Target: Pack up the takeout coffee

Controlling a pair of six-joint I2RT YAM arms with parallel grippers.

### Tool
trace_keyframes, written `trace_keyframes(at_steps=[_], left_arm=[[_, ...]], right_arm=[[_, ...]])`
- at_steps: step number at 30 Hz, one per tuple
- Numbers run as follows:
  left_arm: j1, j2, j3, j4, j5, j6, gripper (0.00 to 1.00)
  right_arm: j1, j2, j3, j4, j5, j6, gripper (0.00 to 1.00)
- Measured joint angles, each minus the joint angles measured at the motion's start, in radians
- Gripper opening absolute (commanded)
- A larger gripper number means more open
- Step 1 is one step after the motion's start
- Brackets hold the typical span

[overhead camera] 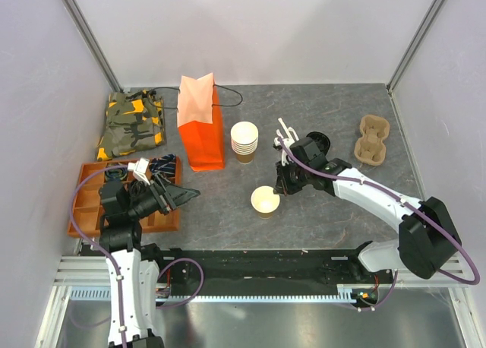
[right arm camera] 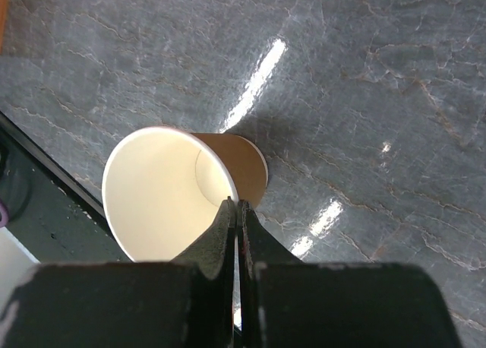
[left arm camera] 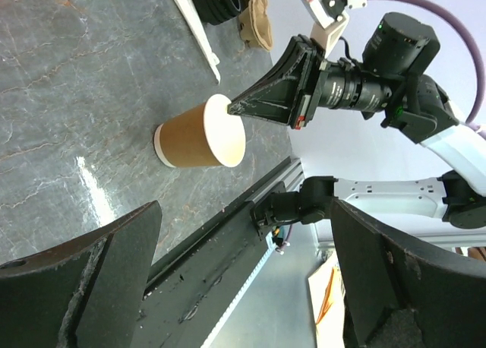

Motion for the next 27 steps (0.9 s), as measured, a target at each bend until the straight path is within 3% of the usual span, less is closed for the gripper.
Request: trace_keyframes(at_steps=[10,12,16,19,22,27], left_arm=[[0.000,0.109,0.010,0.012,-0.002,0.008,1.00],[0.000,0.126,0.027,0.013,-0.001,0.018,1.00],[0.000,0.157,0.080,0.029,0.007,0.044,1.00],[0.000,0.162,0.101,0.035,0.019,0.060,1.00],[0.000,0.158,0.106,0.038,0.030,0.072,1.00],[-0.005,0.166,0.111,0.061,0.032,0.092,1.00]], right_arm=[[0.004,0.000,-0.017,0.006,0.007,-0.007,0.61],[0.004,0.000,-0.014,-0.001,0.008,-0.007,0.67],[0.004,-0.001,0.030,-0.049,0.010,-0.022,0.90],[-0.005,-0.004,0.122,-0.104,0.005,-0.044,0.98],[-0.058,0.008,0.274,-0.164,-0.053,-0.077,0.98],[-0.301,0.116,0.566,-0.231,-0.183,-0.182,0.98]])
